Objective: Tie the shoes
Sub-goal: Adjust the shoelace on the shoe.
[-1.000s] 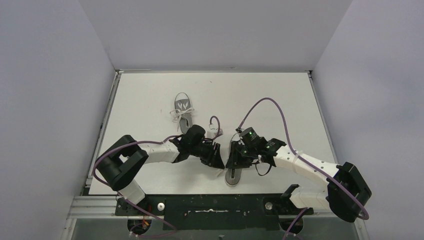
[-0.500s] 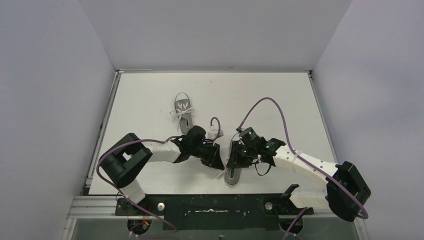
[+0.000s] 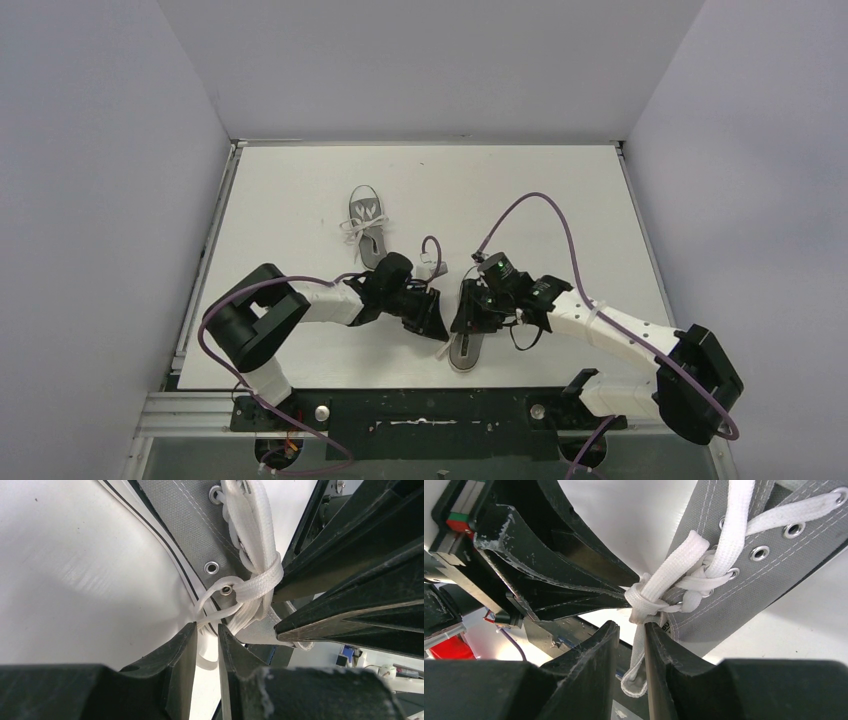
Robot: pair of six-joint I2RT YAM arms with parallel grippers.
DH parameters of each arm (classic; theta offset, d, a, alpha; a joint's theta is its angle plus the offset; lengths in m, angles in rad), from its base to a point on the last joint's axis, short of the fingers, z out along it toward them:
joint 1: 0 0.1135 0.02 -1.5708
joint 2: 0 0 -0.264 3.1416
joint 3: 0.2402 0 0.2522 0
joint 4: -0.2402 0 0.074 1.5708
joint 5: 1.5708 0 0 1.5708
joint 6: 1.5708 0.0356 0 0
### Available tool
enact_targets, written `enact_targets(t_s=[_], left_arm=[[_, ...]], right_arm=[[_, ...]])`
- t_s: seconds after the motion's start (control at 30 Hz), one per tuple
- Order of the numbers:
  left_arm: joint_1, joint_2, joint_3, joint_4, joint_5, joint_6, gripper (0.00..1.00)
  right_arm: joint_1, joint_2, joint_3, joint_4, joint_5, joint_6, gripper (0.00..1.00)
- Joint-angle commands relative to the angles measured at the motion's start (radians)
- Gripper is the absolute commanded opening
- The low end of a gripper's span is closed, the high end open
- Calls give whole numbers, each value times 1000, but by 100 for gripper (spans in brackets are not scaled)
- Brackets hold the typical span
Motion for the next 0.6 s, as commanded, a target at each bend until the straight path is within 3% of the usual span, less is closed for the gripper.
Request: enact_targets(t_s=[0.0, 0.27, 0.57], left_arm=[[2, 5, 22, 53, 29, -2, 19], [2, -3, 34, 41, 34, -3, 18], [3, 2, 46, 21, 34, 10, 17]], right_arm=[[7, 19, 41, 44, 17, -2, 27], [7, 47, 18, 83, 10, 6, 27], [4, -15, 14, 21, 3, -2, 4]])
